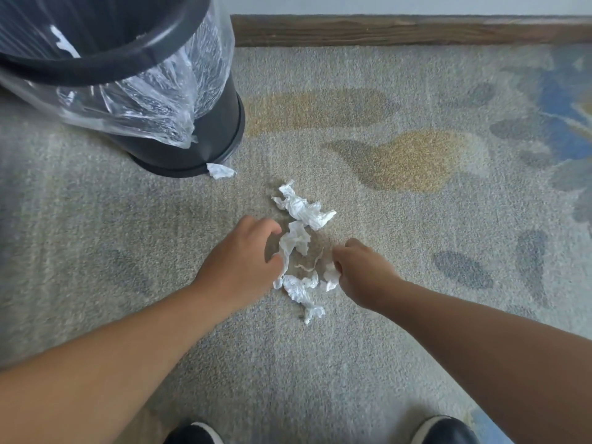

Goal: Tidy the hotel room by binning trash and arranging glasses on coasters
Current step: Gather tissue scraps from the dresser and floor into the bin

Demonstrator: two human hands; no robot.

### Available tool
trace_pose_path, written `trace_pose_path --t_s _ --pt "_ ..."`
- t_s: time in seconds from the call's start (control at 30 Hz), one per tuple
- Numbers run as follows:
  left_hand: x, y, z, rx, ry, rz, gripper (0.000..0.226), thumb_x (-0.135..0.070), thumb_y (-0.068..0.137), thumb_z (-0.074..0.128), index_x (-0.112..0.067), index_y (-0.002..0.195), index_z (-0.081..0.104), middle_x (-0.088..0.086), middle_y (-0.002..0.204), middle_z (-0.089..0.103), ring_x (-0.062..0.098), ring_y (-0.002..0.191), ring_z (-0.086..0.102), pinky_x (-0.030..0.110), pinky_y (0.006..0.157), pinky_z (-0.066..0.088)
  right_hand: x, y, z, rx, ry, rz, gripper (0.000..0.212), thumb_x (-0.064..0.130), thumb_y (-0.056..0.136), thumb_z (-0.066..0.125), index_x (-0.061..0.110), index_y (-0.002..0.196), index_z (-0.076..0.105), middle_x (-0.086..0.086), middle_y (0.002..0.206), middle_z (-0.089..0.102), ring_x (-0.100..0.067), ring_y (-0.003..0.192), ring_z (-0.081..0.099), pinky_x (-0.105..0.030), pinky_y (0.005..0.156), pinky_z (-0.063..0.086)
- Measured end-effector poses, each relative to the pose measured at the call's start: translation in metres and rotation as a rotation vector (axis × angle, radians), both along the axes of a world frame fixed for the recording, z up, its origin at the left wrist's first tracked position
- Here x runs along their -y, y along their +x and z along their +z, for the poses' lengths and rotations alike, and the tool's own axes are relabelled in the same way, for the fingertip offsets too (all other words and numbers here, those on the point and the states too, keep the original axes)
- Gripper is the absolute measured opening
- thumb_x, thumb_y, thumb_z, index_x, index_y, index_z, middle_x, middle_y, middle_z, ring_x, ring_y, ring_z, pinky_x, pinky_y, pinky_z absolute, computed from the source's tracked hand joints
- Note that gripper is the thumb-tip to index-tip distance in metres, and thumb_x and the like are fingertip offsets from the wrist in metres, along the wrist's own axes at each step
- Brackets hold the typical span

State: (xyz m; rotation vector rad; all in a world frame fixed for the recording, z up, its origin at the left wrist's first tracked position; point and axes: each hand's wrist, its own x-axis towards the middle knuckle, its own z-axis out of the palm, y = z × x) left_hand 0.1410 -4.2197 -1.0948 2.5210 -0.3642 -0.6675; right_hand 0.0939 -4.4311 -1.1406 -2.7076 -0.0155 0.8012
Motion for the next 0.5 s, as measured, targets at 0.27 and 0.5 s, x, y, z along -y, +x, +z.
trace_pose_path --t_s 0.27,0.5 --pt "0.012 0.011 0.008 0.028 -0.031 -0.008 0.034 -0.040 0.091 0.050 -0.034 0.124 0.043 -0.013 0.119 0.042 0.001 0.079 0.052 0.016 0.058 0.035 0.027 0.027 0.043 0.002 0.017 -0.141 0.019 0.007 0.091 0.049 0.023 0.085 0.056 0.006 0.082 0.058 -0.010 0.065 0.055 -0.026 0.051 0.050" --pt "0.012 0.015 0.012 0.052 -0.067 0.010 0.034 -0.040 0.091 0.050 -0.034 0.124 0.045 -0.014 0.119 0.041 -0.004 0.081 0.048 0.014 0.060 0.033 0.010 0.027 0.041 0.015 0.094 -0.142 0.025 0.022 0.090 0.039 0.018 0.068 0.049 0.003 0.069 0.054 -0.011 0.055 0.046 -0.025 0.047 0.041"
